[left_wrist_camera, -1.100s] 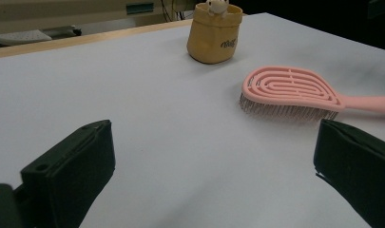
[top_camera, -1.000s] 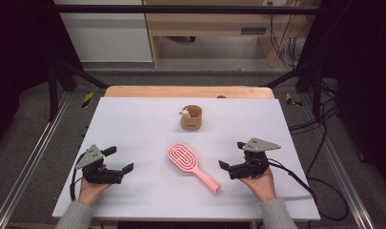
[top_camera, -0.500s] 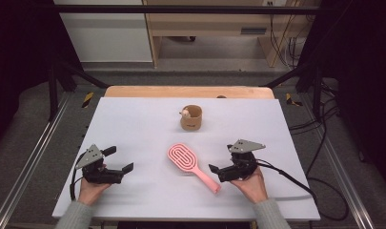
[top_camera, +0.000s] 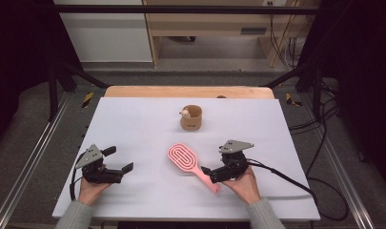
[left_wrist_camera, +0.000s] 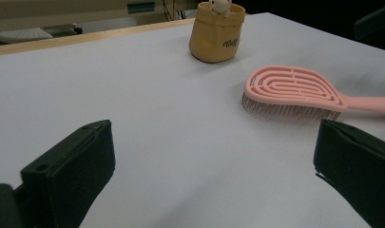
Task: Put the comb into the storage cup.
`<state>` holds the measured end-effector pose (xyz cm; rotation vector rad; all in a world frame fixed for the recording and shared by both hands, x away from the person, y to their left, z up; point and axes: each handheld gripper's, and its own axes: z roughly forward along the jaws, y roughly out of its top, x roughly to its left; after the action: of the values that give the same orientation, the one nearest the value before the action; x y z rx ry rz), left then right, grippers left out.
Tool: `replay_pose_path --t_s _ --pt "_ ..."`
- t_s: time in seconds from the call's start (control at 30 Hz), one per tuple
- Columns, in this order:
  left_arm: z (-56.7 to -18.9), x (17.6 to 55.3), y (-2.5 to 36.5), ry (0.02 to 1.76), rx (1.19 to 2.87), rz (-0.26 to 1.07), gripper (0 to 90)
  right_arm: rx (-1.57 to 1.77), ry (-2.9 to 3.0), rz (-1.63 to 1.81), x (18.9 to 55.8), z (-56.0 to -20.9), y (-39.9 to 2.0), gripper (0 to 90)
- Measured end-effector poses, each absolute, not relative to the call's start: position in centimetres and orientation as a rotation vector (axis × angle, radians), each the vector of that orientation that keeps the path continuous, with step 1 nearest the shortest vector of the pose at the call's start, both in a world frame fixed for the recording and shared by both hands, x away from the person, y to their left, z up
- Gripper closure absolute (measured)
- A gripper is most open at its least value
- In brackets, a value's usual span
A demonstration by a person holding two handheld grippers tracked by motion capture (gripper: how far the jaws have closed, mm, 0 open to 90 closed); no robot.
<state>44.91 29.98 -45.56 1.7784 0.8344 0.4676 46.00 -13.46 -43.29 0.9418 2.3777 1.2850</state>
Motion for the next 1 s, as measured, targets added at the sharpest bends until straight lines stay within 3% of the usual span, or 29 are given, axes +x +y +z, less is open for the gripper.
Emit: replay_pose_path --t_s 1.0 --pt "-45.6 44.9 29.9 0.834 1.789 0.467 0.0 0.887 2.489 1.11 46.2 -44.6 -9.5 1.6"
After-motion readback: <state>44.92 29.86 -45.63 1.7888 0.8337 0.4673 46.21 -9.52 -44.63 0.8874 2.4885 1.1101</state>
